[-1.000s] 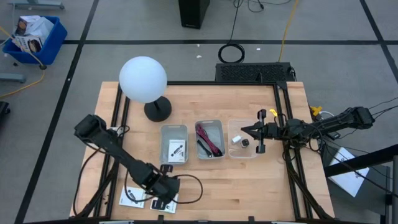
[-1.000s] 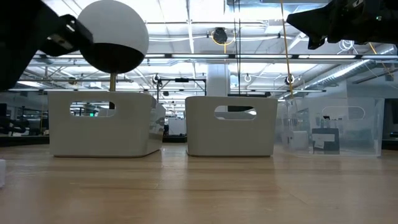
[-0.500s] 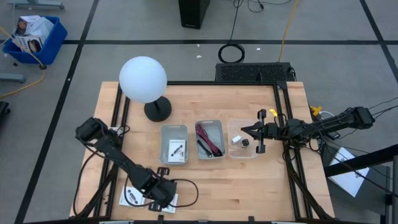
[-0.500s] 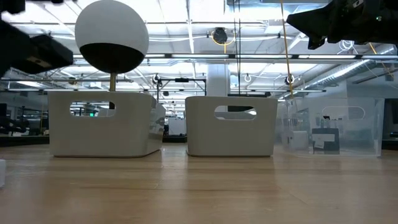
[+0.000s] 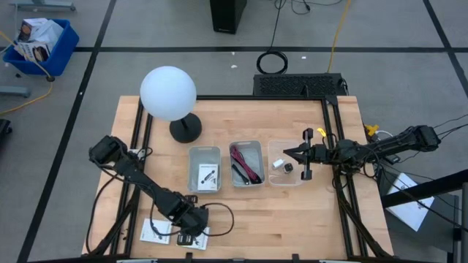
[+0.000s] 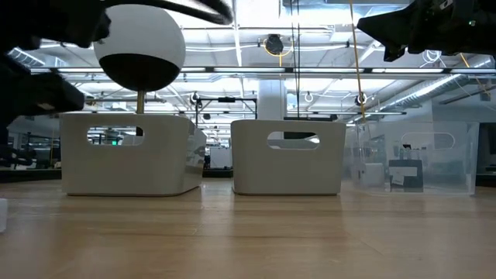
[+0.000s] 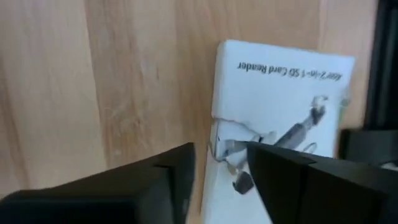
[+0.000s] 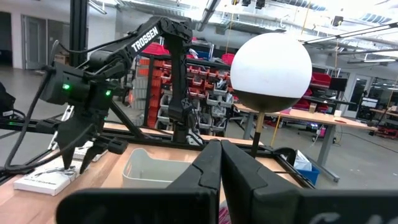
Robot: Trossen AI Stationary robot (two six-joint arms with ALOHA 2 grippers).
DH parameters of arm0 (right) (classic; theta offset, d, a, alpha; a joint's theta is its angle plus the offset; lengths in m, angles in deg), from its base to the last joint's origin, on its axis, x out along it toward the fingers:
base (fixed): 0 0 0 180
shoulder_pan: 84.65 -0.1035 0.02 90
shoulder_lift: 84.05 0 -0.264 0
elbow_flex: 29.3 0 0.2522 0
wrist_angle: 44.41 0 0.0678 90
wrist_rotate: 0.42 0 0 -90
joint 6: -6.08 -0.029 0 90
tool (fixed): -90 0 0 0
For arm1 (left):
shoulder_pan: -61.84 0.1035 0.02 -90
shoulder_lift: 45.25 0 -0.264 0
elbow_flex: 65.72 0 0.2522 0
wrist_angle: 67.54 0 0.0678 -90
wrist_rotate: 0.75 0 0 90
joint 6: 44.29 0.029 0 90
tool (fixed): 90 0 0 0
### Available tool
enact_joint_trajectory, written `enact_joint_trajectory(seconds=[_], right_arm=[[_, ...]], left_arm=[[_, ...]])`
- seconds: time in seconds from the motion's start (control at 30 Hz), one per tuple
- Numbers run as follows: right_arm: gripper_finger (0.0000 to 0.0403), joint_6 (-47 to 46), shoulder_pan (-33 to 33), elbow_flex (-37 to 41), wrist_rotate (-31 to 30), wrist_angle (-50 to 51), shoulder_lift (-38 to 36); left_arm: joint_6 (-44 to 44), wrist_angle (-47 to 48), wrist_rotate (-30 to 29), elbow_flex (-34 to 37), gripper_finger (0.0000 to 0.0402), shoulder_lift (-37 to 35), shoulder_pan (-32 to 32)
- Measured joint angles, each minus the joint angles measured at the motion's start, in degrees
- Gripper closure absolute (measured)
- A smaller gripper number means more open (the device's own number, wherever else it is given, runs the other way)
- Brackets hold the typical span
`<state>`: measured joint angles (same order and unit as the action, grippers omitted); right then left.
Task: Pick and place items into bin
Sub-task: Put the right card reader box into the left gray bin
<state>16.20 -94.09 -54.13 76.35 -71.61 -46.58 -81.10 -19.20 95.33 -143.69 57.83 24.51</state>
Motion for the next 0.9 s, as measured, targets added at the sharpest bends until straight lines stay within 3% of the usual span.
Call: enact_joint_trajectory(seconds=[0.2,0.37,0.77,0.9], right_arm=[[0.0399,-0.01,0.0,0.0,0.0,-0.01,-0.02],[0.0399,0.01,0.0,0.02,0.02,0.03,-0.02],[0.0399,0.49,0.0,0.05,0.02,0.01,0.0],[0.0399,0.48,0.0,0.07,0.0,-0.01,-0.02]], left_arm=[[-1.44,0.68,2.79,-0.04,0.0153,-1.0,2.51],[-1.23,1.09,1.47,-0.02,0.011,-0.37,1.97],[-0.87,-1.16,-4.59,0.5,0.0138,1.01,-0.44],[-1.6,-6.43,-4.7,3.17,0.0152,0.98,-0.67]])
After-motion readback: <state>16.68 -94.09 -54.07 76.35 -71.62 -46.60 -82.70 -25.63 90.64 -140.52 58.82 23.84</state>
